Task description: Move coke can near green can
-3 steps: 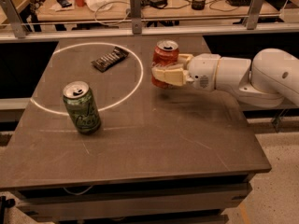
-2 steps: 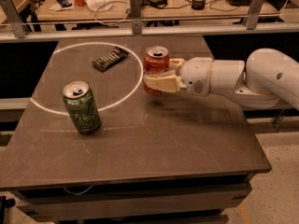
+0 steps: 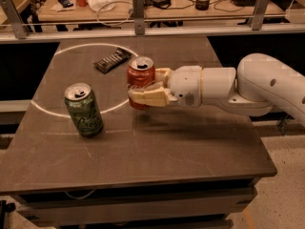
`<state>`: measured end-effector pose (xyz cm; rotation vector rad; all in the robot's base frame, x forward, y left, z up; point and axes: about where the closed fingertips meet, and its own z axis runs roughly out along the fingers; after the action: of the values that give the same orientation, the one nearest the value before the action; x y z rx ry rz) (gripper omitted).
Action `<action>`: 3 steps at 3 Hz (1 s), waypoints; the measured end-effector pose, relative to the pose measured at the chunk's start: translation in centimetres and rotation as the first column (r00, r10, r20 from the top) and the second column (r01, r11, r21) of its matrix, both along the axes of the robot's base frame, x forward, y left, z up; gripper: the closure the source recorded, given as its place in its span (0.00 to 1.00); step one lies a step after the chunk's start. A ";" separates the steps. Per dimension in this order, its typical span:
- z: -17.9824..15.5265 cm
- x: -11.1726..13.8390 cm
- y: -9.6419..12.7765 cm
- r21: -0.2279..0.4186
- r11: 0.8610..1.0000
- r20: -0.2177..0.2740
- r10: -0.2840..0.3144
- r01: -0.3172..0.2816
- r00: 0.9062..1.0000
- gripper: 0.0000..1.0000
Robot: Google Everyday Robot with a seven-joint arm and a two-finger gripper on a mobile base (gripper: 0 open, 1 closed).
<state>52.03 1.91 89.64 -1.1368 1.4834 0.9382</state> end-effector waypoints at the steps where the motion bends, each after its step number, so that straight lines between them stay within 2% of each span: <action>1: -0.4 -2.0 2.1 0.010 0.999 0.008 0.053 -0.053 0.999 1.00; 3: -2.7 -3.3 4.5 -0.029 0.993 0.027 0.118 -0.118 0.993 1.00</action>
Offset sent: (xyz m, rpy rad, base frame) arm -0.0404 0.0470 -0.0322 -0.0130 -0.0220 0.1329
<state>48.68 6.46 86.94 -1.2641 1.4221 0.9808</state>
